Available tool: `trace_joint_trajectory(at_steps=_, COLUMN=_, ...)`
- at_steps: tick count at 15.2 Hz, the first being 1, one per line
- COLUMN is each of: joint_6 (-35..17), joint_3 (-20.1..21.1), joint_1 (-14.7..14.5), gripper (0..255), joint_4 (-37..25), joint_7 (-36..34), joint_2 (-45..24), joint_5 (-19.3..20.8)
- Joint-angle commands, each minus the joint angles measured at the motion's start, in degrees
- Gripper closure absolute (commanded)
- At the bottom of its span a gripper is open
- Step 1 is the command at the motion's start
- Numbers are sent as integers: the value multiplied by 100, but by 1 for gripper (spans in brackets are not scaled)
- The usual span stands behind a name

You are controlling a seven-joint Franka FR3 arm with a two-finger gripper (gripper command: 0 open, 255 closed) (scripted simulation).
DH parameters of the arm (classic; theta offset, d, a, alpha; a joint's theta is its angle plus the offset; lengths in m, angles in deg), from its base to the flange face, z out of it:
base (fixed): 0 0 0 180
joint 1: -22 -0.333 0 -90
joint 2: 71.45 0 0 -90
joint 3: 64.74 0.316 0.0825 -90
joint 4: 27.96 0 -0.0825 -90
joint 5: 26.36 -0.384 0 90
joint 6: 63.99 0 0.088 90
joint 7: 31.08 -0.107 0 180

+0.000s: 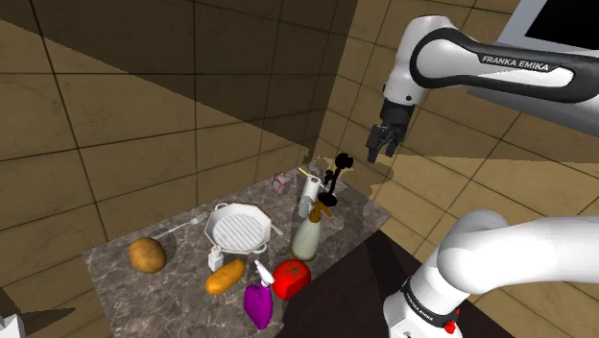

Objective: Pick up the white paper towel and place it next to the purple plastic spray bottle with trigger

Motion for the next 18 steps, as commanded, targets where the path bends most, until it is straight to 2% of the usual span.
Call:
trace_joint_trajectory(at_steps=1, joint_6=0, joint_3=0, joint_1=0, gripper=0, joint_4=0, joint_7=0, joint_2=0, joint_5=0)
trace_joint_trajectory(at_steps=9, joint_6=-1460, joint_3=-440, joint_1=35, gripper=0, joint_4=-48, joint_7=439, joint_2=-1508, joint_5=95)
trace_joint_trajectory(at_steps=18, joint_6=-2754, joint_3=-842, joint_1=12, gripper=0, joint_4=-735, joint_7=1055, joint_2=-3521, joint_5=-173)
